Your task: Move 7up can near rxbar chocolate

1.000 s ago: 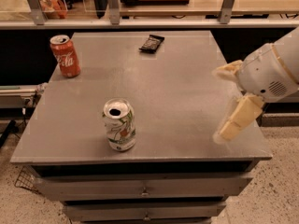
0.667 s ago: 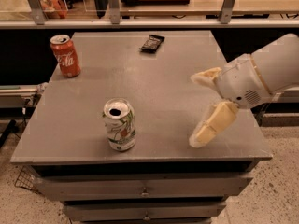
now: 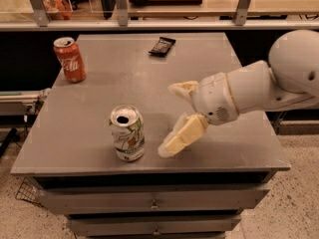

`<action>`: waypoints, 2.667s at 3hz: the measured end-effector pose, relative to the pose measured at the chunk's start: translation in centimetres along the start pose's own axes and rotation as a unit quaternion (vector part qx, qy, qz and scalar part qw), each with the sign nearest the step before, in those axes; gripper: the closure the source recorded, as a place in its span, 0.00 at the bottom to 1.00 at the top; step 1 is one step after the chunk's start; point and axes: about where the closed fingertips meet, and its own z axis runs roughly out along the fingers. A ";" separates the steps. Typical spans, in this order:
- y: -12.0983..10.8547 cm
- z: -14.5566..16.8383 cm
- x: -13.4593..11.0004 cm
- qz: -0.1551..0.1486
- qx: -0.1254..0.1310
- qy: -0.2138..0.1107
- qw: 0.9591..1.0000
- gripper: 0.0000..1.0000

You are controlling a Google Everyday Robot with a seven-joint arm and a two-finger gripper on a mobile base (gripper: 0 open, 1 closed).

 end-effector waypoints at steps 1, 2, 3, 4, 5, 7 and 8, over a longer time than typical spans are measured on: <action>-0.1 2.7 -1.1 0.007 -0.004 -0.042 0.999 0.00; 0.5 4.6 -2.1 0.018 -0.011 -0.079 0.997 0.00; 2.2 5.9 -3.3 0.022 -0.026 -0.114 0.993 0.00; 3.2 6.7 -4.0 0.014 -0.030 -0.138 0.990 0.18; 3.4 7.4 -4.2 0.007 -0.028 -0.150 0.988 0.41; 1.0 4.9 -4.9 -0.010 0.009 -0.145 0.989 0.87; -2.5 0.5 -6.2 -0.041 0.059 -0.131 0.989 1.00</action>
Offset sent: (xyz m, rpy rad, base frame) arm -0.0014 0.0730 -0.0077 0.2728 0.0491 -0.0126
